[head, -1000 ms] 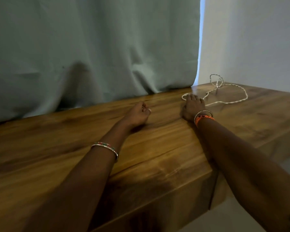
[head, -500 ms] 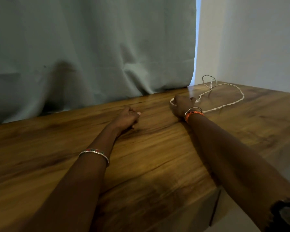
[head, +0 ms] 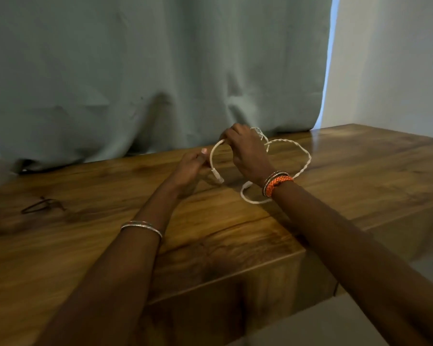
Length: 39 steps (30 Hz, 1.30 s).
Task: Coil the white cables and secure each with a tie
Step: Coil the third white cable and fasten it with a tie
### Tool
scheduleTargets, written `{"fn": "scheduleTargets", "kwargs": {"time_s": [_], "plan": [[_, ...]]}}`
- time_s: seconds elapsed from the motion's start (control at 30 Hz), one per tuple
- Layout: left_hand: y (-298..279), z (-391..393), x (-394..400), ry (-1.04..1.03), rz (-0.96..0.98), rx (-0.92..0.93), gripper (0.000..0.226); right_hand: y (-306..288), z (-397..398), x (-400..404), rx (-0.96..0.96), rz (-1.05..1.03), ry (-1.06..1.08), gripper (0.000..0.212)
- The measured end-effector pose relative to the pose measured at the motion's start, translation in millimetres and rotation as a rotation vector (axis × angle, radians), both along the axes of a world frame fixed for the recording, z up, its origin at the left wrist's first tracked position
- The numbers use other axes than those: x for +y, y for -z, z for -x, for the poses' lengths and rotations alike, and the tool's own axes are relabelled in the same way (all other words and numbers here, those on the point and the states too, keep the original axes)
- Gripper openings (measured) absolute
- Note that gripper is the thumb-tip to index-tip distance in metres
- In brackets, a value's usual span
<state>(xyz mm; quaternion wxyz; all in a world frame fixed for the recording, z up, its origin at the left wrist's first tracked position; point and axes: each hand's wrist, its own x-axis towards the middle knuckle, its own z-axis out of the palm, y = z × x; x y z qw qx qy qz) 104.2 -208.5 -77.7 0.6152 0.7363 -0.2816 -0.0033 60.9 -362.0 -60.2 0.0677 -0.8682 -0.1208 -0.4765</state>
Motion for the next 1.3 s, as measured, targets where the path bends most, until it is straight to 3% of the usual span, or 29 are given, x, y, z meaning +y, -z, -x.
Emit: {"fn": "scheduleTargets", "kwargs": {"time_s": [0.03,0.17,0.23,0.33,0.43,0.5,0.63,0.9,1.0,1.13,1.23,1.3], "plan": [[-4,7,15,0.066,0.068,0.093,0.041,-2,2,15,-0.042,-0.041,-0.048,0.011],[-14,23,71,0.311,0.224,0.327,0.045,-2,-3,66,0.004,-0.225,-0.178,0.023],[-17,30,96,0.332,0.294,0.349,0.036,2,-12,88,0.047,-0.292,-0.163,0.027],[-16,34,127,0.336,0.383,0.388,0.031,16,-26,115,0.135,-0.352,-0.068,0.014],[-16,30,143,0.295,0.445,0.389,0.037,29,-34,132,0.244,-0.390,0.003,0.025],[-18,27,144,0.257,0.495,0.351,0.039,35,-37,138,0.345,-0.362,0.066,0.025],[-18,24,145,0.180,0.618,0.294,0.034,44,-32,155,0.518,-0.118,0.230,0.029],[-11,27,144,-0.003,0.414,0.160,0.026,38,-2,173,0.568,0.112,0.147,0.028],[-10,30,142,-0.075,0.402,0.204,0.030,35,13,177,0.582,0.167,0.030,0.025],[-9,28,145,-0.148,0.306,0.280,0.024,33,34,187,0.475,0.256,-0.056,0.015],[-7,28,143,-0.207,0.155,0.231,0.027,29,43,187,0.350,0.334,-0.082,0.017],[-6,24,142,-0.247,0.170,0.197,0.029,25,46,181,0.309,0.346,-0.101,0.016]]}}
